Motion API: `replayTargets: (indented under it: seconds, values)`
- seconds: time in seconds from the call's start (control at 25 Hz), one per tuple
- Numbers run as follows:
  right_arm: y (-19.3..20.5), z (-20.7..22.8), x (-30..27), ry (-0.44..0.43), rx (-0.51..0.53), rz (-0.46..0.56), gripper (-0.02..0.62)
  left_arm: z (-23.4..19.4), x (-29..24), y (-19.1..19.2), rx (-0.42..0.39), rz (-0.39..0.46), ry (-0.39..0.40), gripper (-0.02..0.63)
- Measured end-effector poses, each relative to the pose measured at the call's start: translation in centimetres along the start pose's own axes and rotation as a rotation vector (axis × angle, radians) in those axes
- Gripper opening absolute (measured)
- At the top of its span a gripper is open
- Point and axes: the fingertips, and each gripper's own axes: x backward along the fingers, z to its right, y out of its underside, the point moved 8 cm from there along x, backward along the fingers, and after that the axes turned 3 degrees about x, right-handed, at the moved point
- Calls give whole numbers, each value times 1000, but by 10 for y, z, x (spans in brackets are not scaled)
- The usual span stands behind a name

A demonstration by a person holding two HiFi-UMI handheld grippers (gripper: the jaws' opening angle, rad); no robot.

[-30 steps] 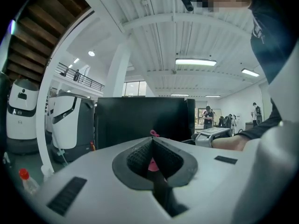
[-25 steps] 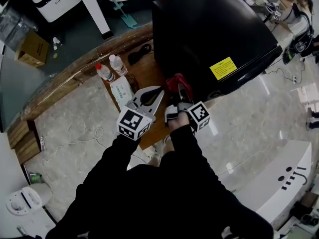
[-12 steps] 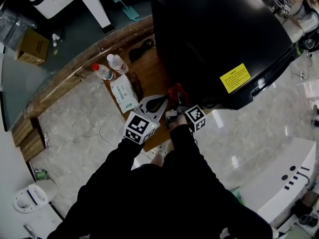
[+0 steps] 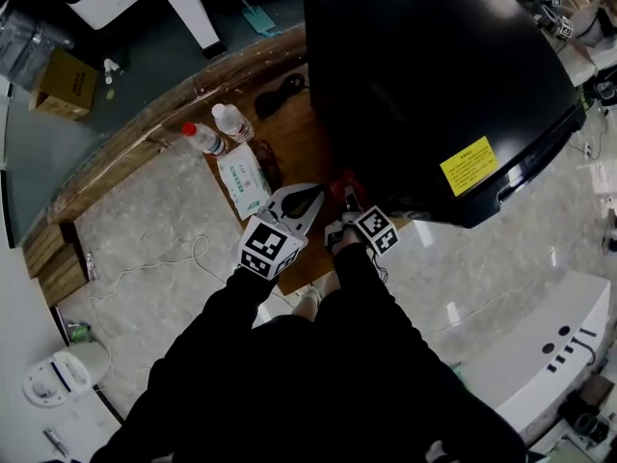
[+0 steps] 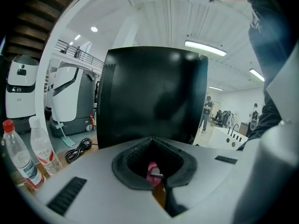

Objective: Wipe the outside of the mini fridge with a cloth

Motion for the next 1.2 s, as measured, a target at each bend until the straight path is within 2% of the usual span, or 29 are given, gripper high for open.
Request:
replayTargets:
  seconds: [0.12,0.36,0.52,0.68,0.8,0.92,1.04,1.2]
  values:
    - [5,-17,11,-43,83,-46,121,1,10,-2,12,10,-2,6]
    - [15,-78,67,-206,279,-117,123,23,49,-19,10,51,13,6]
    - [-1,-127,121,-325,449,-54,123,45,69,-45,-46,109,56,6]
    - [-17,-167,175,-417,655,26,123,64,82,-65,-29,163,104,6]
    - [-35,-192,218,-457,857,92,122,85,87,-81,-22,184,133,6]
    - [-54,-207,256,-472,1011,136,121,108,93,-94,-41,206,150,6]
    - [-73,-218,287,-499,1139,155,121,130,97,-105,-43,228,153,6]
    - [-93,-226,322,-544,1260,177,120,156,98,-111,-18,254,135,6]
